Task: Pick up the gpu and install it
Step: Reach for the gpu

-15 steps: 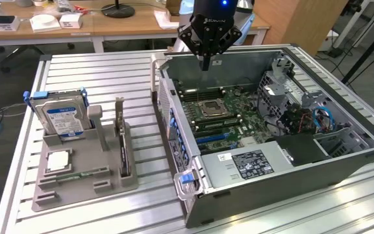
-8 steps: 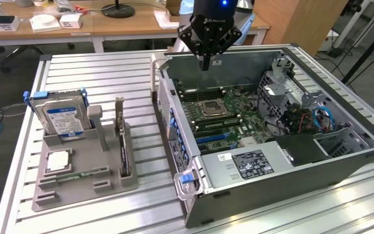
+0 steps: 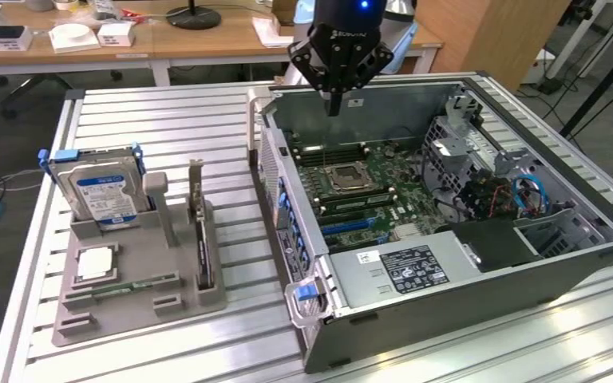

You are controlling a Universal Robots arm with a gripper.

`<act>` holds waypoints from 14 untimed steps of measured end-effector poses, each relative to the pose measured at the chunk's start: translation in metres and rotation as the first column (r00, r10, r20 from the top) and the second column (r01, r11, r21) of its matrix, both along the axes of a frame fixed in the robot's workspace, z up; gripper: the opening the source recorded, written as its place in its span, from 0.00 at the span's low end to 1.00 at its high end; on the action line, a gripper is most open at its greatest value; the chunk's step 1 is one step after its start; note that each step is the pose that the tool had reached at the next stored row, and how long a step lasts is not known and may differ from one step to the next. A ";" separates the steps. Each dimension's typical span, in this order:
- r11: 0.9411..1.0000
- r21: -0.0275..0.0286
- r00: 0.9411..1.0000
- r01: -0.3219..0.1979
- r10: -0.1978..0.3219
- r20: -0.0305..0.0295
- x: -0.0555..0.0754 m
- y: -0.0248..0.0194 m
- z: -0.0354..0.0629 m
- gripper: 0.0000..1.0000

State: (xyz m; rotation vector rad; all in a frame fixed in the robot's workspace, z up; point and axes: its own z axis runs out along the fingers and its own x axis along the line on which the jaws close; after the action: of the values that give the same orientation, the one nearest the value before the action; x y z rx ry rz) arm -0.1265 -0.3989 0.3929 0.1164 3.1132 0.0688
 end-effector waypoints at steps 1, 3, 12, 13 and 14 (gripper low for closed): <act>1.000 0.000 1.000 0.000 0.000 0.000 -0.002 0.0000 0.0000 0.11; 1.000 0.000 1.000 0.000 0.000 0.000 -0.008 0.0000 -0.0001 0.11; 1.000 0.000 1.000 0.000 0.000 0.000 -0.045 0.0000 -0.0008 0.11; 1.000 0.000 1.000 0.000 0.000 0.000 -0.049 0.0000 -0.0009 0.11; 1.000 0.000 1.000 0.000 0.000 0.000 -0.053 0.0000 -0.0010 0.11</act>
State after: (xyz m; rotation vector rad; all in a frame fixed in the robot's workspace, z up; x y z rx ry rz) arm -0.1799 -0.3988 0.3919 0.1162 3.1132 0.0689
